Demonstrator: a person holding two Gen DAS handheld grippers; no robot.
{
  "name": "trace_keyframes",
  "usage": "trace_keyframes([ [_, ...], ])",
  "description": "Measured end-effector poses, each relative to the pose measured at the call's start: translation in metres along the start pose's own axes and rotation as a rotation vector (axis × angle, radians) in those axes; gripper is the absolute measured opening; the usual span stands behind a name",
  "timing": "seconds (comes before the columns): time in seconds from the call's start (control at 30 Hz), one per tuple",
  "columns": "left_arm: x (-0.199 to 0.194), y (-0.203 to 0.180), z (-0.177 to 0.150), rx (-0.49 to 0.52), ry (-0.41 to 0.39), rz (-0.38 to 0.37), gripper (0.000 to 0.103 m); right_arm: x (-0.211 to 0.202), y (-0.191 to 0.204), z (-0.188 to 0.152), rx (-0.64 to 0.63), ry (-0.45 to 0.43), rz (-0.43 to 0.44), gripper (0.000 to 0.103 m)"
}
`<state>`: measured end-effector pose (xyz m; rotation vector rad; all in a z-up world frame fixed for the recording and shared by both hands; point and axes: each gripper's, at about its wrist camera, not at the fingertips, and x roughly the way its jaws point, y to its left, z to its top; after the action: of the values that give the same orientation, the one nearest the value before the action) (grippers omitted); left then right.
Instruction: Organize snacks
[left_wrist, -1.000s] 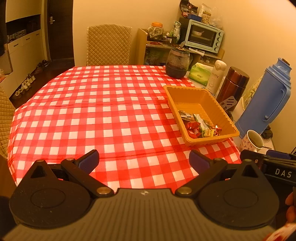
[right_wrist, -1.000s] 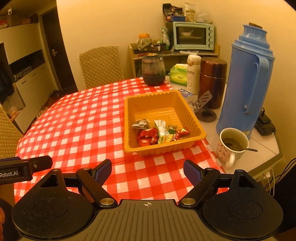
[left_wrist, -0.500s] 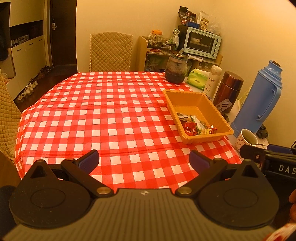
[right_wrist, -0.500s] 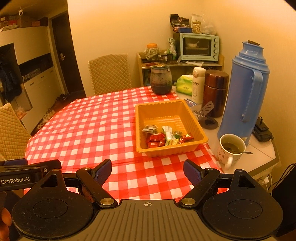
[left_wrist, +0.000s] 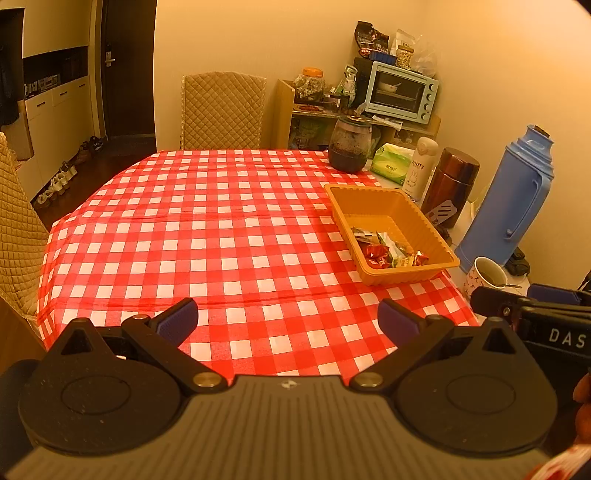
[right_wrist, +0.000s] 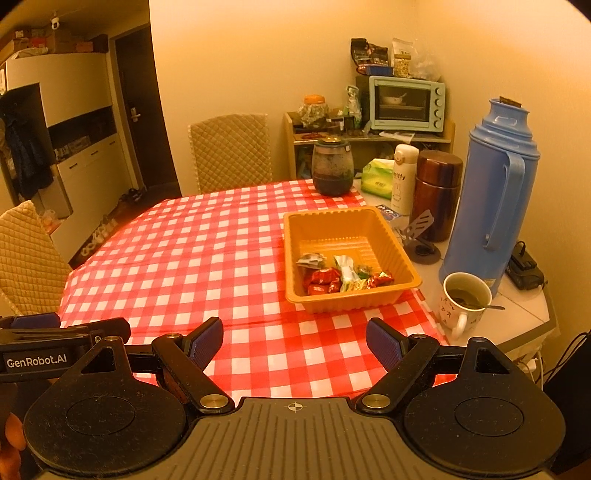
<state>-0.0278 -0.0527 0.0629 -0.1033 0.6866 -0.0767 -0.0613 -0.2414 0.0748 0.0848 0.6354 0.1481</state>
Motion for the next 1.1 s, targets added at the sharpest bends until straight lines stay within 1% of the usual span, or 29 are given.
trace_keyframes([
  [0.3,-0.0036,0.0016,0.0012,-0.006,-0.011,0.002,0.103,0.0002,0.0016,0.0012,-0.008,-0.004,0.0,0.084],
  [1.1,-0.0028,0.0022,-0.0007,-0.01,-0.006,-0.008,0.103,0.0029,-0.0017,-0.0013,-0.004,0.0,-0.002,0.084],
])
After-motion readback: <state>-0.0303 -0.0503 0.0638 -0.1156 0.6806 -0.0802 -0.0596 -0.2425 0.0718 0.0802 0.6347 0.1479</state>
